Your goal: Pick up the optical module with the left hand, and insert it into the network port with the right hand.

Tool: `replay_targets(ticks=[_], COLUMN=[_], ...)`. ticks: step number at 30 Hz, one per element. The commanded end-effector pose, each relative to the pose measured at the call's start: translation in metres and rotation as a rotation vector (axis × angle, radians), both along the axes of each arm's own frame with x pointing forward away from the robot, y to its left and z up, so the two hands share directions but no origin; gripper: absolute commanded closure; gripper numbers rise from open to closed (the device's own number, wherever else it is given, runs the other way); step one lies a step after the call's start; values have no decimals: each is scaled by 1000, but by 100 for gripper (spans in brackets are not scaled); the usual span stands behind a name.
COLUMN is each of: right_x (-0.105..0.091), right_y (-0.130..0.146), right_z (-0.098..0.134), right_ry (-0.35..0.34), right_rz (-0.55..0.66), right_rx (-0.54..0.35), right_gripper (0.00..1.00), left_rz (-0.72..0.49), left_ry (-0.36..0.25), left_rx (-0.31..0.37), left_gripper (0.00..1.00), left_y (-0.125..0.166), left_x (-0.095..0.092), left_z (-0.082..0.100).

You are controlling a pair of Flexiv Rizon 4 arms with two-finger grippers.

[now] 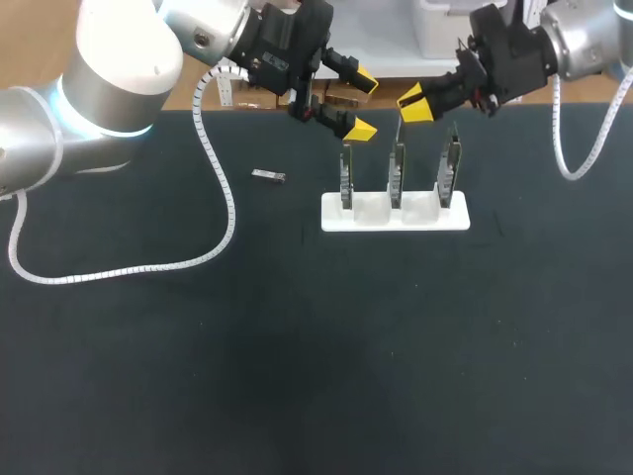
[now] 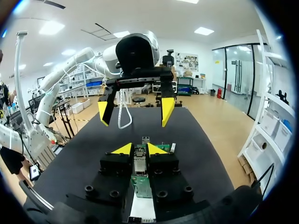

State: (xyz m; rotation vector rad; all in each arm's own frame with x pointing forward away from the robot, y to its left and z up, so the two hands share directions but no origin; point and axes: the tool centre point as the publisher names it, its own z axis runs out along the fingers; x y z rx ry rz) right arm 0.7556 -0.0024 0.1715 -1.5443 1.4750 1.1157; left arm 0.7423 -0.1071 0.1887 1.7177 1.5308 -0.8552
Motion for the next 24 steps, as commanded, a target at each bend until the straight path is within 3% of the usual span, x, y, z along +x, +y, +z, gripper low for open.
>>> replay_targets(ticks=[1, 24], right_x=[0, 3], right_y=[2, 5], right_z=[-4, 0], right_ry=[-5, -9], right_rz=[7, 28], right_rx=[-19, -69], right_gripper=[100, 100], left_rz=[-3, -3], left_ry=[4, 4], left_rx=[7, 7], left_gripper=[0, 0], left_y=[-1, -1], left_x=[2, 2], left_z=[1, 1])
